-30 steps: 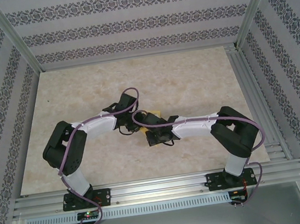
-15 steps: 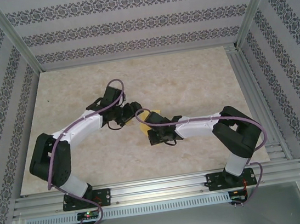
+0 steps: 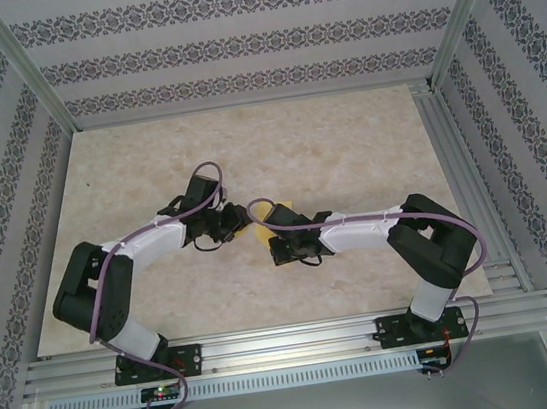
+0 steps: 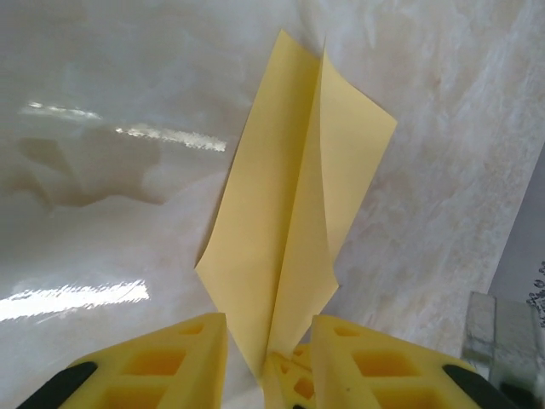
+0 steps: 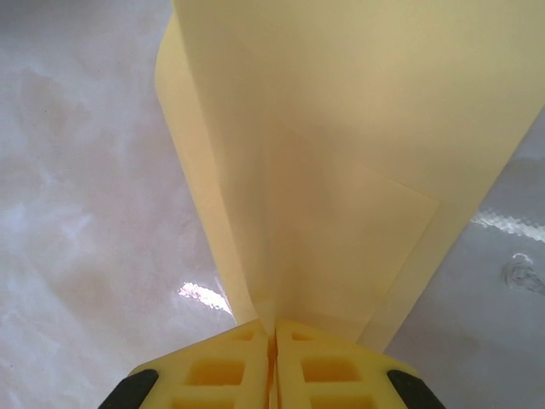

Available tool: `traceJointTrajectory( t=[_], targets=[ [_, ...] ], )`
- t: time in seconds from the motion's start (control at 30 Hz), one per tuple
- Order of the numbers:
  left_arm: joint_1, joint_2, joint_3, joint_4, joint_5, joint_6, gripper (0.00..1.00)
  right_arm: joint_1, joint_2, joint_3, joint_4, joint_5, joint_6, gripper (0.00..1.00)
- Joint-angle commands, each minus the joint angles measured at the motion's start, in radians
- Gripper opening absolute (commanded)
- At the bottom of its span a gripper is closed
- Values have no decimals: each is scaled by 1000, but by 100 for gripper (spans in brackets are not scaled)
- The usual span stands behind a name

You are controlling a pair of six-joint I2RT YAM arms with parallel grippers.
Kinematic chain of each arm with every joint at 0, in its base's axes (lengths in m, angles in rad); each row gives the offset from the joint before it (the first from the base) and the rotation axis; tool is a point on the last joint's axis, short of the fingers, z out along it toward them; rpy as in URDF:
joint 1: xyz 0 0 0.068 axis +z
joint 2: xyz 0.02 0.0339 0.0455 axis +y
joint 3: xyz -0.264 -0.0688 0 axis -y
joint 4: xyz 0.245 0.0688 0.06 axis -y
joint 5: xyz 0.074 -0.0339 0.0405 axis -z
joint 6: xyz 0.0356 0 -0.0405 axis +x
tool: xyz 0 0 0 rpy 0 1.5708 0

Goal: Fold a paper plane with a square sheet of paper (fold left side to right side)

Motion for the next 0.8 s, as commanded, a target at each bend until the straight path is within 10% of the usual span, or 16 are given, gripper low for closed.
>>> traceJointTrajectory(
  t=[0.0, 0.77],
  targets=[
    [-29, 49, 28, 109, 43, -41, 30, -14, -25, -16, 18, -14, 5, 11],
    [-110, 233, 98, 147, 39, -70, 22, -41, -65, -36, 40, -48, 12, 19]
  ],
)
